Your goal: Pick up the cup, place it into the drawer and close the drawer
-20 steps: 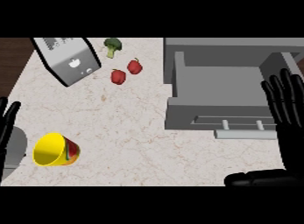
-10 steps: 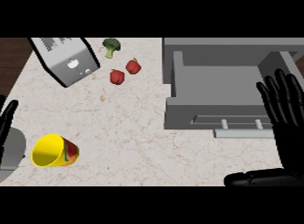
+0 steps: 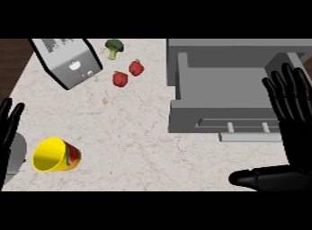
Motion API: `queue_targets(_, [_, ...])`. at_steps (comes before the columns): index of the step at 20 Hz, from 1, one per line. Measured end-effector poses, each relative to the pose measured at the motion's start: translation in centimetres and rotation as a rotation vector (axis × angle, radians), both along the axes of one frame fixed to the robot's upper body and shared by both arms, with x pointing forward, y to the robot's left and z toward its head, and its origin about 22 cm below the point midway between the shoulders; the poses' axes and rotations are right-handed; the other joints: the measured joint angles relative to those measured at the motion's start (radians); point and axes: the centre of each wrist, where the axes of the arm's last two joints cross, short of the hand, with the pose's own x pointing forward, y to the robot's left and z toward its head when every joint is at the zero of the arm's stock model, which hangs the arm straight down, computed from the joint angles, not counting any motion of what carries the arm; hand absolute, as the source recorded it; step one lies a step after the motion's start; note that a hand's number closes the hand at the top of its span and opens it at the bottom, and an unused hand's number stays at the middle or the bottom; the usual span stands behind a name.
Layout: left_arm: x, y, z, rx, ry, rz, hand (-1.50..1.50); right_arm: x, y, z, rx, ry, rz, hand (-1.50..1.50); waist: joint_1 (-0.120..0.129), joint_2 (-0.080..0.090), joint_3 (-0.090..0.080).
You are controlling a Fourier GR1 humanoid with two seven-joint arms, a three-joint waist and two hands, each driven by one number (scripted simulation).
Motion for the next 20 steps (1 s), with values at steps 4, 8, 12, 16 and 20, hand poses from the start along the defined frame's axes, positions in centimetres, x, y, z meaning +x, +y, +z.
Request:
queue_targets(4, [-0.3, 0.5, -0.3, 0.005, 0.027, 0.02, -1.5, 0.3, -0.1, 0.1, -0.001, -0.008, -0.004, -1.5, 0.001, 0.0, 0.0])
queue_targets(8, [-0.7, 1.1, -1.8, 0.01, 0.058, 0.041, -1.5, 0.3, 0.1, 0.4, -0.005, -0.013, -0.015, -1.5, 0.001, 0.0, 0.0])
queue_targets(12, [-0.7, 1.5, -3.7, 0.019, 0.1, 0.059, -1.5, 0.3, -0.4, 0.5, -0.011, -0.011, -0.014, -1.5, 0.0, 0.0, 0.0])
queue_targets(16, [-1.3, 2.0, -5.3, 0.033, 0.129, 0.088, -1.5, 0.6, -0.4, 0.7, -0.008, -0.014, -0.009, -1.5, 0.001, 0.0, 0.0])
queue_targets(20, [-1.6, 3.4, -7.1, 0.04, 0.158, 0.119, -1.5, 0.4, 0.4, 0.9, -0.005, -0.003, -0.013, -1.5, 0.001, 0.0, 0.0])
